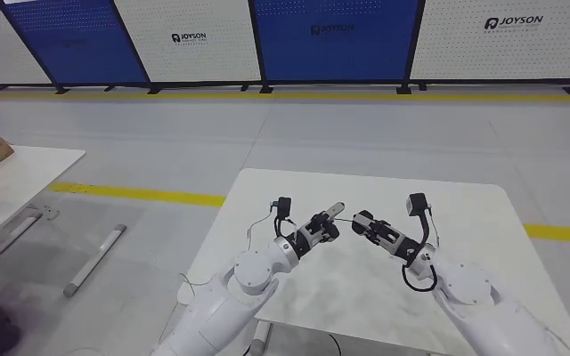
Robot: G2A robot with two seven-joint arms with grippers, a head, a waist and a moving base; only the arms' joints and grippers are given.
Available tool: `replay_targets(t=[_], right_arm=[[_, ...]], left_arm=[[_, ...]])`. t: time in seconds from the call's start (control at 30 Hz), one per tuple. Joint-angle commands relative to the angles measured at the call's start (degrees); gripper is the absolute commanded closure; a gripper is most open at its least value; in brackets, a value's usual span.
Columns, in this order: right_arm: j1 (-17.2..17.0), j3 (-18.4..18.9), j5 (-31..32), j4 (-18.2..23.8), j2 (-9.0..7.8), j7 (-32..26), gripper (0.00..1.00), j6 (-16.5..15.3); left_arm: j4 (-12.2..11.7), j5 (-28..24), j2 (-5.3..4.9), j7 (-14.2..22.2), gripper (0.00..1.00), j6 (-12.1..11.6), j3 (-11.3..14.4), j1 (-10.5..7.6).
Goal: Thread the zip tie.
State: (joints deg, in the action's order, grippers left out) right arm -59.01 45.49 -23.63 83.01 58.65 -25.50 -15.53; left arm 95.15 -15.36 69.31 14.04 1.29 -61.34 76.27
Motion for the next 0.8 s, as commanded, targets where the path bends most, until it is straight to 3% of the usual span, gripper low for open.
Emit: replay_targets(t=[0.0,0.1,0.2,0.77], right_arm=[[0.0,0.0,0.0,0.0,0.00,0.0,1.00,0.0],[0.0,0.0,0.0,0.0,0.00,0.0,1.00,0.0],[0.0,0.0,0.0,0.0,0.00,0.0,1.00,0.0],[0.0,0.0,0.0,0.0,0.00,0.0,1.00,0.0]], left_arm=[[0.0,0.0,-0.02,0.2,0.56,-0.1,-0.1,0.00],[0.2,0.3,-0.04,0.3,0.83,-0.4,-0.2,0.22],[0.4,1.0,-0.06,0.0,1.00,-0.9,-0.2,0.65],[2.3,2.6,-0.23,-0.5,1.00,-1.2,-0.9,2.03]])
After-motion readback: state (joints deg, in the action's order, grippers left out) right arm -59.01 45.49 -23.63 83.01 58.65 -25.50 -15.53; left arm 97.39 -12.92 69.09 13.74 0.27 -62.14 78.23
